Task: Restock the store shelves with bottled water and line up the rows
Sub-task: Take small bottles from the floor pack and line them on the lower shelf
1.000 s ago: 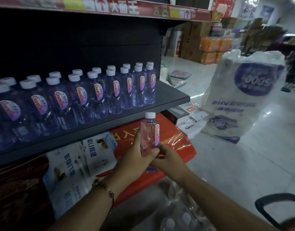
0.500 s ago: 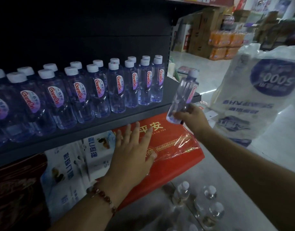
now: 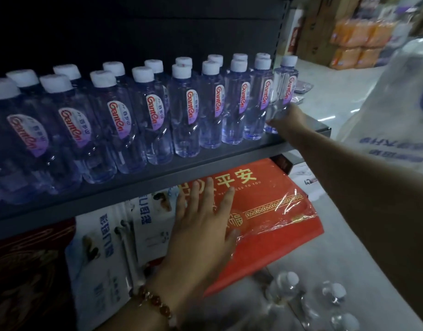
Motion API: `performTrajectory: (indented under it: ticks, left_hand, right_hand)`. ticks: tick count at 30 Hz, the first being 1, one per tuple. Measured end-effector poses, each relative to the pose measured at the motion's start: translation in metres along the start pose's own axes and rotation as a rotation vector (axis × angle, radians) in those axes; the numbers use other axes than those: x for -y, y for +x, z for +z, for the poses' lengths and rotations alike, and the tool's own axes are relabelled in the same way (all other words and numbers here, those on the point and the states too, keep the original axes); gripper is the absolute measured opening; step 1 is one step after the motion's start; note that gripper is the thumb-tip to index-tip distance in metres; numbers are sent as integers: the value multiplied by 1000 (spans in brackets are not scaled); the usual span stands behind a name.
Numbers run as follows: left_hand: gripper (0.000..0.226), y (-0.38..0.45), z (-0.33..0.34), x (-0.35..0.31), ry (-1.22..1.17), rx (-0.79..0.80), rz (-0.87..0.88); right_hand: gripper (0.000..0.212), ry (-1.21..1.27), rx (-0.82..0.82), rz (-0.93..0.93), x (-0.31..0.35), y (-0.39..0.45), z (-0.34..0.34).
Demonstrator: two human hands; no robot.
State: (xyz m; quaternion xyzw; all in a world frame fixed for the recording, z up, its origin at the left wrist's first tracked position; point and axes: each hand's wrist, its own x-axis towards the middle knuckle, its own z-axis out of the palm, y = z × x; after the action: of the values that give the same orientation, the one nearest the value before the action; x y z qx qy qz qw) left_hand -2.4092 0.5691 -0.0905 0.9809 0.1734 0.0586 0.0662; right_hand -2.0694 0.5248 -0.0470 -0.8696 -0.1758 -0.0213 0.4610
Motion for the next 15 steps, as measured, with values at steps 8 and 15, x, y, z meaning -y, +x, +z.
performTrajectory:
  ticks: [8,15]
  left_hand:
    - [80,-5,11,-13,-3,49,35]
    - [78,-30,33,-44,88,97,154]
  right_hand:
    - [65,-67,53,-4,10,-52,-27]
    - [89,-608,353,-199,-62,-210,-55]
